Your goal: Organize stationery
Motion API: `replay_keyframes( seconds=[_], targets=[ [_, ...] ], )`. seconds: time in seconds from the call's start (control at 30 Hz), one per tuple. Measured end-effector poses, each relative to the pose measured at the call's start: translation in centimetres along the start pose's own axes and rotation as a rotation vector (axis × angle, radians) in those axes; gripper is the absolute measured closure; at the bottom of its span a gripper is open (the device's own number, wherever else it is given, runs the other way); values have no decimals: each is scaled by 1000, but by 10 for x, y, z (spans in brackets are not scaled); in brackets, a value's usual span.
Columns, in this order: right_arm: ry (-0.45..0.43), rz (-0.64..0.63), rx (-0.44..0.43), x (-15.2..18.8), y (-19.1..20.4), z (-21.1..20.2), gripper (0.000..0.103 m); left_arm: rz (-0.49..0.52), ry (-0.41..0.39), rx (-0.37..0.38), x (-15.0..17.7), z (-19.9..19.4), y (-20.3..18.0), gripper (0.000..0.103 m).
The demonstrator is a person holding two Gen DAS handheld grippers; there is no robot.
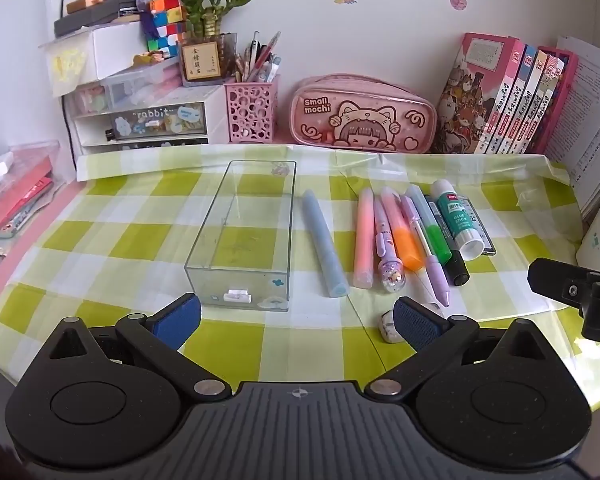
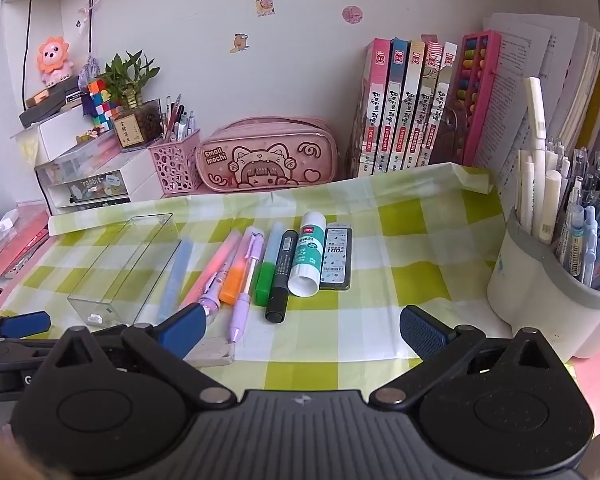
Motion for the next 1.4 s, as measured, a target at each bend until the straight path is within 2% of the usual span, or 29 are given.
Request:
replay_keyframes(
  seconds=[1.4],
  targets=[
    [8, -13, -8, 0, 2, 2, 2, 4, -2, -4, 1, 1, -3, 5]
  ],
)
Point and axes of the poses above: each gripper's, at about its wrist camera, not at the fingertips, and z roughly the way its jaws point, y to its left, x to its underside, the point moved 1 cm from there along z, roughly the way its jaws point, and after that the axes turned 9 degrees about -y, right-handed, at the moved point
